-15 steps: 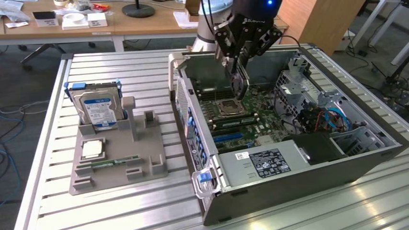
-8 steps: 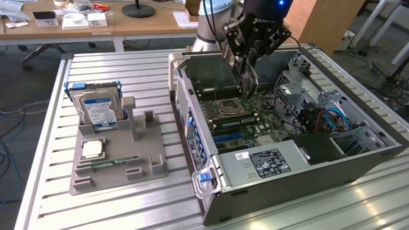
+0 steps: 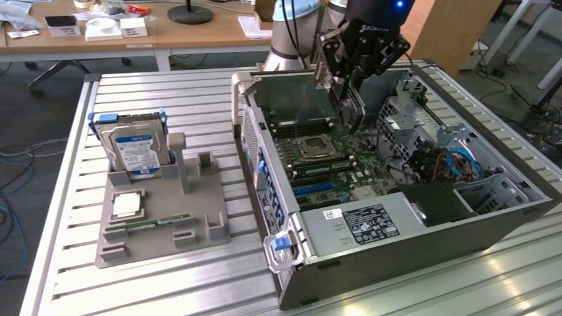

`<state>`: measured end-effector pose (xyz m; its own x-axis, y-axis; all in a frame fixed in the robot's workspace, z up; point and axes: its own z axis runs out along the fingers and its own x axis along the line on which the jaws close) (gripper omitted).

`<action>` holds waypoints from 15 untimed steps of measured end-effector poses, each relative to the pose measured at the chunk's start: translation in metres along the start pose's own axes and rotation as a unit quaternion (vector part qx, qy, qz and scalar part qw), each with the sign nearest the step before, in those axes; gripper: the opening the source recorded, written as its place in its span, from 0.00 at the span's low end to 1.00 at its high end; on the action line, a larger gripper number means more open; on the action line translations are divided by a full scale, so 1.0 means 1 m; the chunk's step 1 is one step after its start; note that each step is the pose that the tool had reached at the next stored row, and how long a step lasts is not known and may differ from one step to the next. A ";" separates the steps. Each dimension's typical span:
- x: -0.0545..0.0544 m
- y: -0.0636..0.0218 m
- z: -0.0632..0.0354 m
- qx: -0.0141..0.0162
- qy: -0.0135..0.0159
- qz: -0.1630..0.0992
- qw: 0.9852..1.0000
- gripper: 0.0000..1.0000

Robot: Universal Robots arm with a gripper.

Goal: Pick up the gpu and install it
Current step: 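Pick up the gpu and move the gpu toward the slot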

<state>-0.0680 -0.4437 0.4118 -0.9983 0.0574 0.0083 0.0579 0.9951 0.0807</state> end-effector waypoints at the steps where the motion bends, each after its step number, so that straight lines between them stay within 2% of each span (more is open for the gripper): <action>1: -0.001 0.0000 0.0000 0.000 0.000 0.000 1.000 0.27; 9: -0.002 0.0002 0.0000 0.000 0.000 0.000 1.000 0.27; 15: -0.013 0.0007 0.0000 0.000 0.000 0.000 1.000 0.27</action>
<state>-0.0555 -0.4436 0.4118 -0.9983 0.0574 0.0082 0.0578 0.9951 0.0808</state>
